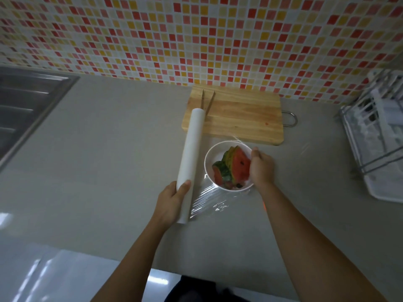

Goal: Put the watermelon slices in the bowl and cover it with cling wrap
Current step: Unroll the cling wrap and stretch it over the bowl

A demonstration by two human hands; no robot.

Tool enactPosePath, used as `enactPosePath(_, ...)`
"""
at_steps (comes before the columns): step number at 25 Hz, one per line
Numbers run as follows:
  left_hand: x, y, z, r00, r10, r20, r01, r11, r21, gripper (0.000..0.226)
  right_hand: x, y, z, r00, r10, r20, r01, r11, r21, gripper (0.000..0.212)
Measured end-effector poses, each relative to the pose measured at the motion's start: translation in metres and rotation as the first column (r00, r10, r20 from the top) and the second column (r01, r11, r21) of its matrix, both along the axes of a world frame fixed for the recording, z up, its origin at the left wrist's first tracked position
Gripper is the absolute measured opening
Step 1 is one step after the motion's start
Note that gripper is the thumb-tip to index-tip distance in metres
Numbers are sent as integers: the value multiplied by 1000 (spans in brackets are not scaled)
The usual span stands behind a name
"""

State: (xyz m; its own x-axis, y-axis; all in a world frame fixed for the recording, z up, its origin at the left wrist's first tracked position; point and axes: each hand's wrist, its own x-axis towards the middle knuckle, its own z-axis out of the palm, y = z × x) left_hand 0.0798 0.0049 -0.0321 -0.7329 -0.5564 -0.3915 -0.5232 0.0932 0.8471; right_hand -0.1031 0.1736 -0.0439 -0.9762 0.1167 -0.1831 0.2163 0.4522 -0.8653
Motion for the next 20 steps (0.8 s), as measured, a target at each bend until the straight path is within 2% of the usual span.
enactPosePath(4,-2,-6,1,999,-43,16,44,999,-28,37,2,0,3,1000,18,-2,-18,1000,18,45)
enactPosePath(8,-3,-7,0,989,-143,36,146,982,-120,41,5,-1,9,1000,7,1,-7,998,56,46)
enactPosePath(16,0,-23,-10,954,-300,15,301,951,-68,35,6,-3,10,998,-48,45,45,996,72,46)
enactPosePath(20,-3,-25,-11,947,-321,12,321,944,-79,35,5,-3,13,994,-13,104,2,995,104,52)
